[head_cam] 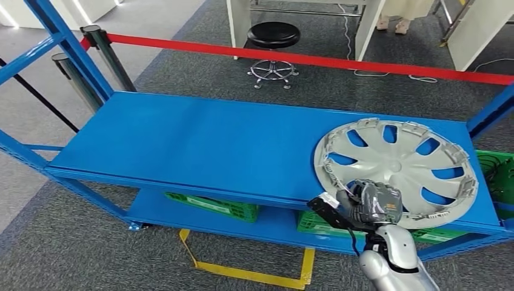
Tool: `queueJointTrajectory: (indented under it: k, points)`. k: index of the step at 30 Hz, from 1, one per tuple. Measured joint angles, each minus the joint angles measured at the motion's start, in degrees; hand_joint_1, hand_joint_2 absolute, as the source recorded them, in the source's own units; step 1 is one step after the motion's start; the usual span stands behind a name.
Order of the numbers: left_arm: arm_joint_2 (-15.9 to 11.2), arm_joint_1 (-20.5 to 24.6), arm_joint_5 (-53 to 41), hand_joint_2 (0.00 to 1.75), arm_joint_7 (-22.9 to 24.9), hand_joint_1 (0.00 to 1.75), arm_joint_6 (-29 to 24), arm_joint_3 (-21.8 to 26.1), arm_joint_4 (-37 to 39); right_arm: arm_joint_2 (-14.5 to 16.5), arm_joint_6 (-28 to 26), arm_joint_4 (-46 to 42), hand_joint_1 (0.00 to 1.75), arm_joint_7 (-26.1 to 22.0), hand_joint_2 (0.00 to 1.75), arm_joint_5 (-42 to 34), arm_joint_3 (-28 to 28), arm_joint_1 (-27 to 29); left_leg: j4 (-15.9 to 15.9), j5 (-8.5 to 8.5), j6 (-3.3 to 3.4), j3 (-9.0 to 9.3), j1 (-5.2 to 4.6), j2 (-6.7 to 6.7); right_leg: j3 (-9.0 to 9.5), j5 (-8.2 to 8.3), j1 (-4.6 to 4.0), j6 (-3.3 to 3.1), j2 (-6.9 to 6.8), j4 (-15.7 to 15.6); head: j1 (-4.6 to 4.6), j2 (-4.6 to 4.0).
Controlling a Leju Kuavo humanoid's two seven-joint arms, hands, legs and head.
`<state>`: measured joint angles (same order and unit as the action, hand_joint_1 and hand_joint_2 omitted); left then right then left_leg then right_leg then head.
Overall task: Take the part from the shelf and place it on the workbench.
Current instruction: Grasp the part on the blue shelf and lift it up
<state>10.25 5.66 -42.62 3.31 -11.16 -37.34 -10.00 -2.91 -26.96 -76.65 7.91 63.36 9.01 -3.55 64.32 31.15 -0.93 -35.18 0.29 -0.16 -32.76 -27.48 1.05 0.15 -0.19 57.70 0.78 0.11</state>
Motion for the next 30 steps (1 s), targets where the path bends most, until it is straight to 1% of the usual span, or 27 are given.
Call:
queueJointTrajectory:
  k: [1,2,3,4,5,6,7,8,9,10,12,13,14,15,17,18,19,20,21,22,23,24,25,27,28,29,30]
  points:
    - [-0.02,-0.01,-0.08,0.00,-0.05,0.00,0.01,-0.04,0.01,0.00,-0.34,-0.23,1.75,-0.21,1.75,0.41,0.02,0.13,3.77,1.79,-0.20,-1.72,0.04,0.01,-0.02,-0.04,-0.01,-0.18,-0.02,0.01,0.08,0.00]
    - [-0.03,-0.01,-0.16,0.00,-0.14,0.00,0.02,-0.07,0.01,0.00,-0.74,-0.45,1.75,-0.54,1.75,1.04,0.03,0.35,7.18,3.02,-0.33,-3.34,0.07,0.01,-0.01,-0.08,-0.03,-0.27,-0.03,0.02,0.05,0.00]
    - [-0.04,-0.02,-0.32,0.00,-0.30,0.00,0.03,-0.09,0.00,0.00,-1.33,-0.79,1.75,-1.04,1.75,1.99,0.03,0.62,9.21,3.31,-0.37,-4.37,0.08,0.01,-0.01,-0.12,-0.05,-0.31,-0.03,0.05,0.05,0.00]
    - [-0.04,-0.01,-0.50,0.00,-0.47,0.00,0.07,-0.13,0.01,0.00,-2.03,-1.23,1.75,-1.62,1.75,3.13,0.04,0.90,9.25,2.52,-0.33,-4.52,0.08,0.01,0.02,-0.17,-0.06,-0.33,-0.01,0.07,0.07,0.00]
    - [-0.04,0.00,-0.72,0.00,-0.63,0.00,0.12,-0.16,0.01,0.00,-2.81,-1.83,1.75,-2.15,1.75,4.41,0.07,1.17,7.22,0.76,-0.17,-3.74,0.07,0.01,0.10,-0.22,-0.06,-0.30,0.03,0.09,0.07,0.00]
    - [-0.04,0.01,-0.95,0.00,-0.75,0.00,0.19,-0.21,0.01,0.00,-3.61,-2.57,1.75,-2.63,1.75,5.75,0.08,1.40,3.73,-1.48,0.09,-2.29,0.03,0.01,0.17,-0.29,-0.06,-0.23,0.07,0.10,0.08,0.00]
    - [-0.06,0.02,-1.18,0.00,-0.83,0.00,0.27,-0.27,0.01,0.00,-4.45,-3.36,1.75,-3.04,1.75,7.11,0.09,1.60,0.05,-3.29,0.38,-0.73,-0.08,0.00,0.20,-0.39,-0.16,-0.10,0.10,0.15,0.07,0.00]
    - [-0.08,0.02,-1.44,0.00,-0.93,0.00,0.36,-0.38,0.01,0.00,-5.38,-4.18,1.75,-3.40,1.75,8.48,0.08,1.80,-3.07,-4.39,0.65,0.52,-0.18,0.00,0.13,-0.46,-0.25,0.09,0.12,0.23,0.04,0.00]
    - [-0.09,0.02,-1.66,0.00,-1.04,0.00,0.47,-0.52,0.01,0.00,-6.32,-4.97,1.75,-3.75,1.75,9.75,0.06,2.03,-4.96,-4.82,0.85,1.20,-0.29,0.00,-0.02,-0.48,-0.33,0.31,0.11,0.28,0.00,0.00]
    - [-0.10,0.02,-1.92,0.00,-1.21,0.00,0.57,-0.70,0.01,0.00,-7.18,-5.77,1.75,-4.15,1.75,10.95,0.08,2.30,-5.71,-4.66,1.00,1.39,-0.42,-0.01,-0.17,-0.46,-0.37,0.57,0.08,0.28,-0.02,0.00]
    - [-0.07,0.05,-2.40,0.00,-1.55,0.00,0.73,-0.99,0.01,0.00,-8.44,-7.35,1.75,-4.94,1.75,13.07,0.26,2.85,-6.29,-4.74,1.49,1.46,-0.39,0.01,-0.41,-0.55,-0.22,1.19,0.02,0.22,-0.02,0.00]
    - [-0.03,0.09,-2.67,0.00,-1.70,0.00,0.78,-1.09,0.00,0.00,-8.94,-8.10,1.75,-5.32,1.75,13.97,0.43,3.04,-6.57,-4.86,1.80,1.59,-0.30,0.03,-0.72,-1.10,-0.16,1.46,0.02,0.73,-0.05,0.00]
    - [0.01,0.13,-2.88,0.00,-1.79,0.00,0.83,-1.18,-0.01,0.01,-9.37,-8.75,1.75,-5.58,1.75,14.70,0.62,3.15,-6.86,-4.99,2.13,1.73,-0.18,0.05,-1.47,-2.17,-0.14,1.66,0.04,2.25,-0.14,0.00]
    - [0.05,0.16,-3.07,0.00,-1.84,0.00,0.86,-1.29,-0.01,0.01,-9.76,-9.30,1.75,-5.77,1.75,15.27,0.85,3.28,-6.99,-5.05,2.36,1.82,-0.11,0.07,-2.77,-3.71,-0.09,1.77,0.06,4.91,-0.19,0.00]
    - [0.06,0.18,-3.30,0.00,-1.89,0.00,0.96,-1.46,0.00,-0.01,-10.29,-9.98,1.75,-6.01,1.75,15.96,1.20,3.58,-6.97,-4.97,2.64,1.82,-0.14,0.06,-6.22,-6.81,-0.08,1.96,0.09,12.19,-0.31,0.00]
    - [0.05,0.18,-3.39,0.00,-1.95,0.00,1.02,-1.50,0.01,-0.02,-10.41,-10.12,1.75,-6.12,1.75,16.20,1.36,3.70,-6.95,-4.94,2.69,1.84,-0.15,0.04,-7.57,-7.37,-0.03,2.08,0.09,14.78,-0.32,0.00]
    - [0.05,0.18,-3.47,0.00,-2.03,0.00,1.08,-1.52,0.00,-0.05,-10.47,-10.20,1.75,-6.23,1.75,16.38,1.48,3.74,-6.92,-4.89,2.68,1.88,-0.13,0.02,-8.10,-6.90,0.03,2.18,0.08,15.49,-0.36,0.00]
    - [0.05,0.20,-3.57,0.00,-2.14,0.00,1.15,-1.53,0.00,-0.08,-10.47,-10.23,1.75,-6.34,1.75,16.53,1.60,3.71,-6.86,-4.81,2.60,1.95,-0.08,-0.01,-7.55,-5.40,0.12,2.26,0.06,13.99,-0.37,0.00]
    - [0.05,0.22,-3.67,0.00,-2.25,0.00,1.22,-1.56,-0.01,-0.12,-10.46,-10.28,1.75,-6.44,1.75,16.66,1.75,3.66,-6.73,-4.68,2.42,2.03,-0.02,-0.03,-6.08,-3.29,0.24,2.34,0.03,10.70,-0.37,0.00]
    - [0.03,0.25,-3.74,0.00,-2.37,0.00,1.27,-1.59,-0.01,-0.18,-10.45,-10.30,1.75,-6.50,1.75,16.76,1.92,3.57,-6.54,-4.49,2.12,2.03,-0.02,-0.04,-4.31,-1.76,0.31,2.42,0.02,7.07,-0.38,0.00]
    - [0.01,0.27,-3.83,0.00,-2.46,0.00,1.32,-1.62,0.00,-0.21,-10.43,-10.35,1.75,-6.56,1.75,16.86,2.14,3.50,-6.20,-4.28,1.80,1.93,-0.11,-0.04,-2.74,-0.78,0.35,2.35,0.07,3.98,-0.40,0.00]
    - [-0.02,0.28,-3.92,0.00,-2.53,0.00,1.35,-1.67,0.00,-0.24,-10.42,-10.38,1.75,-6.62,1.75,16.95,2.37,3.48,-5.96,-4.14,1.48,1.80,-0.22,-0.04,-1.75,-0.46,0.35,2.22,0.11,2.11,-0.38,0.00]
    - [-0.06,0.29,-3.99,0.00,-2.58,0.00,1.37,-1.73,0.00,-0.28,-10.41,-10.40,1.75,-6.66,1.75,17.00,2.57,3.49,-5.79,-4.08,1.23,1.67,-0.35,-0.04,-1.36,-0.72,0.28,2.00,0.18,1.51,-0.33,0.00]
    - [-0.09,0.32,-4.10,0.00,-2.61,0.00,1.37,-1.87,0.00,-0.40,-10.41,-10.44,1.75,-6.71,1.75,17.06,2.74,3.54,-5.64,-4.01,0.84,1.58,-0.34,-0.03,-1.32,-0.67,0.25,1.37,0.20,1.48,-0.25,0.00]
    - [-0.11,0.34,-4.13,0.00,-2.62,0.00,1.37,-1.93,-0.01,-0.46,-10.41,-10.46,1.75,-6.70,1.75,17.06,2.74,3.48,-5.17,-3.61,0.61,1.48,-0.29,-0.01,-1.25,-0.66,0.27,1.05,0.18,1.47,-0.19,0.00]
    - [-0.12,0.36,-4.15,0.00,-2.62,0.00,1.37,-1.98,0.00,-0.50,-10.41,-10.48,1.75,-6.68,1.75,17.06,2.72,3.40,-3.84,-2.70,0.36,0.99,-0.24,0.00,-1.15,-0.66,0.32,0.69,0.15,1.42,-0.13,0.00]
    - [-0.13,0.36,-4.15,0.00,-2.63,0.00,1.37,-2.02,0.00,-0.50,-10.41,-10.50,1.75,-6.68,1.75,17.06,2.73,3.34,-1.25,-1.23,0.13,-0.09,-0.22,0.02,-1.03,-0.67,0.35,0.39,0.13,1.38,-0.06,0.00]
